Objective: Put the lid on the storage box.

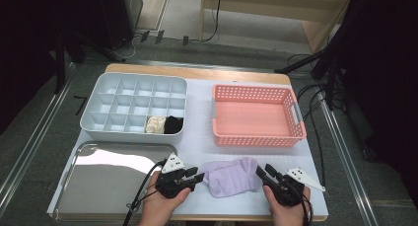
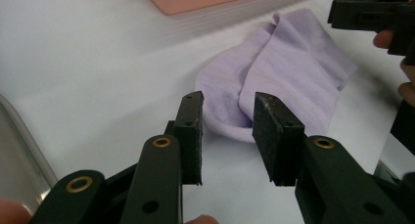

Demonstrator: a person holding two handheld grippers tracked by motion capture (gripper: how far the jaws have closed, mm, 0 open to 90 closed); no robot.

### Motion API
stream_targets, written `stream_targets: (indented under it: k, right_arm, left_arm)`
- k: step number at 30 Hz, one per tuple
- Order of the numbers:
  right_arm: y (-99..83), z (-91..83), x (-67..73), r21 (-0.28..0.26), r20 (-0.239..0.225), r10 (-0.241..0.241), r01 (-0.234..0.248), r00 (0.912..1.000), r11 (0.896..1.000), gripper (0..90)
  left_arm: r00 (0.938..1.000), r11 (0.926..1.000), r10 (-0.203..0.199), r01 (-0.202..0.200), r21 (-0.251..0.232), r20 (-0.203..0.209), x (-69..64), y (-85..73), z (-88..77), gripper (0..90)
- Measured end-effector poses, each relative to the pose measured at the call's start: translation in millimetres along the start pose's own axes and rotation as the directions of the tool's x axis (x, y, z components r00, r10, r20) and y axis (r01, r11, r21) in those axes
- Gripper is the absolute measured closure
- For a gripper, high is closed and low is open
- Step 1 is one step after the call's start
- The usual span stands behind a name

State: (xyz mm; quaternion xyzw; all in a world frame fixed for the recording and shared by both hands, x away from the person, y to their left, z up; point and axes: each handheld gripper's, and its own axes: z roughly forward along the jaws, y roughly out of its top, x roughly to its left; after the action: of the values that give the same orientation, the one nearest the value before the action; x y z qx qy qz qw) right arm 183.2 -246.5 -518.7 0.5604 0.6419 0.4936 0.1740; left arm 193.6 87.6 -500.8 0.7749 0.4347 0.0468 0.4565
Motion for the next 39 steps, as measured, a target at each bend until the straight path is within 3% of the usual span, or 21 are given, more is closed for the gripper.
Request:
stream_targets:
  k: [9, 11, 13, 16, 19, 24, 28, 31, 35, 39]
  right_arm:
    - [-0.1, 10.3, 0.4, 0.019, 0.009, 0.006, -0.006, 0.9999, 1.0, 58.3]
    - [0.0, 13.3, 1.5, 0.027, 0.004, 0.002, -0.002, 1.0, 1.0, 58.5]
    - [0.0, 16.1, 2.9, 0.037, 0.004, -0.007, 0.007, 1.0, 0.999, 61.0]
    - [0.1, 17.1, 5.5, 0.036, 0.0, -0.013, 0.013, 0.9999, 0.999, 71.5]
    - [0.4, 14.8, 8.0, 0.031, -0.016, -0.031, 0.031, 0.9994, 0.999, 82.5]
    - [3.1, 10.5, 13.7, 0.013, -0.037, -0.051, 0.051, 0.998, 0.999, 84.8]
    - [6.2, 6.6, 19.6, -0.018, -0.055, -0.07, 0.069, 0.9961, 0.997, 84.5]
    - [9.3, 2.0, 26.4, -0.046, -0.072, -0.078, 0.075, 0.9944, 0.996, 84.4]
    - [12.0, -2.3, 42.4, -0.088, -0.122, -0.122, 0.112, 0.9849, 0.99, 84.4]
    - [7.2, 0.1, 66.6, -0.073, -0.204, -0.184, 0.173, 0.9616, 0.982, 84.1]
  left_arm:
    - [0.9985, 0.9992, 0.039, -0.039, 0.0, 0.038, -15.7, -1.3, 8.0, 64.4]
    - [0.998, 0.9983, 0.057, -0.057, 0.014, 0.028, -20.9, -2.1, 12.5, 63.0]
    - [0.9964, 0.996, 0.083, -0.083, 0.032, 0.018, -25.8, -2.6, 16.6, 60.1]
    - [0.9945, 0.9937, 0.105, -0.105, 0.041, 0.002, -32.1, -3.8, 21.3, 59.6]
    - [0.991, 0.9887, 0.133, -0.132, 0.07, -0.01, -35.9, -4.7, 25.0, 68.6]
    - [0.9889, 0.9842, 0.144, -0.147, 0.098, 0.036, -36.3, -3.5, 25.2, 86.1]
    - [0.9873, 0.9826, 0.147, -0.153, 0.106, 0.061, -38.1, -2.8, 23.9, 87.6]
    - [0.9882, 0.9852, 0.134, -0.141, 0.098, 0.075, -38.0, -2.3, 23.6, 86.9]
    - [0.9905, 0.988, 0.12, -0.126, 0.09, 0.067, -36.8, -1.1, 22.1, 87.2]
    - [0.9949, 0.9911, 0.084, -0.09, 0.099, 0.056, -32.0, -0.6, 21.4, 87.5]
